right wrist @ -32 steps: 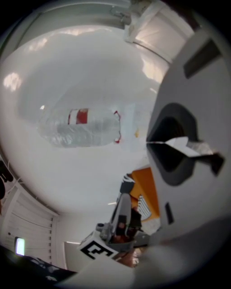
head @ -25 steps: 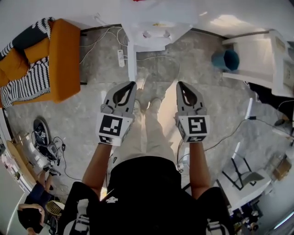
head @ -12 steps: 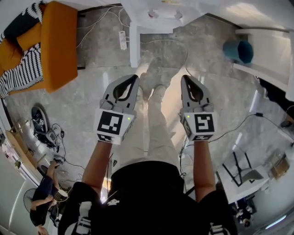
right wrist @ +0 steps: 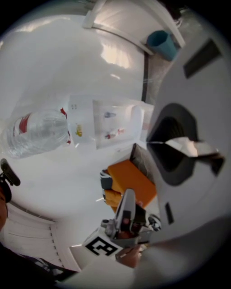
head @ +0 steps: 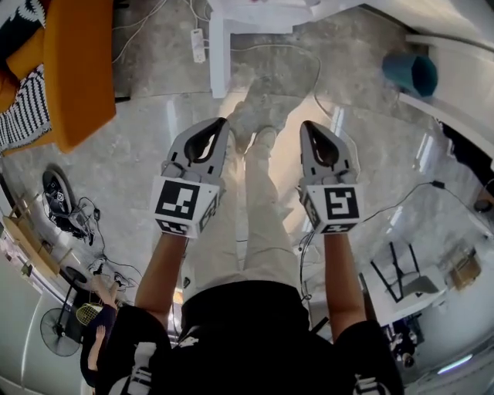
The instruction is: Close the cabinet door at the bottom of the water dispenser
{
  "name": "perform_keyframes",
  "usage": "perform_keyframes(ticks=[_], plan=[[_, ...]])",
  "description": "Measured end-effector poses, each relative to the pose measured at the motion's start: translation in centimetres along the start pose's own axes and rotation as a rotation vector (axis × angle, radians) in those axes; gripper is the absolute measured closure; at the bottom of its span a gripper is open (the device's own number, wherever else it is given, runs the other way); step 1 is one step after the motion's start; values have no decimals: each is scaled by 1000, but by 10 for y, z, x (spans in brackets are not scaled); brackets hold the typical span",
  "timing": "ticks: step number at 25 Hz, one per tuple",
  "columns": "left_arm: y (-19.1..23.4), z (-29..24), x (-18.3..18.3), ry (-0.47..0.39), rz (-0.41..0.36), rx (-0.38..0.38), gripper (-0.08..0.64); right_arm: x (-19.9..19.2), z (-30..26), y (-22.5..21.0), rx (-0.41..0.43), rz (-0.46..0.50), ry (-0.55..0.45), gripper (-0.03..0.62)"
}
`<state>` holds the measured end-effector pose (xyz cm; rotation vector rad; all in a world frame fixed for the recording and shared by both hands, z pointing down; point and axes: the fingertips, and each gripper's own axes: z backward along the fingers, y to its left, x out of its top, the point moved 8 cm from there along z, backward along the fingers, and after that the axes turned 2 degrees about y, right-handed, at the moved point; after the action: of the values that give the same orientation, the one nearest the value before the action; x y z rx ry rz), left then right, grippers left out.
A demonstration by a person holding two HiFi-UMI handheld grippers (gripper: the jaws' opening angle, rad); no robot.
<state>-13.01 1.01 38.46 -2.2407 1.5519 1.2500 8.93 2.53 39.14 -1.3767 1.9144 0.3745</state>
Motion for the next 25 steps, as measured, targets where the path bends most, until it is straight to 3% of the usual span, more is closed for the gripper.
perform_keyframes(ticks=[7,25], plan=[[15,-17,-32,33,-18,13,549,-30,-34,6,26,-19,31,557],[69,-64,-105,69,55,77,549,-74,-96,11,54,-2,91,557]])
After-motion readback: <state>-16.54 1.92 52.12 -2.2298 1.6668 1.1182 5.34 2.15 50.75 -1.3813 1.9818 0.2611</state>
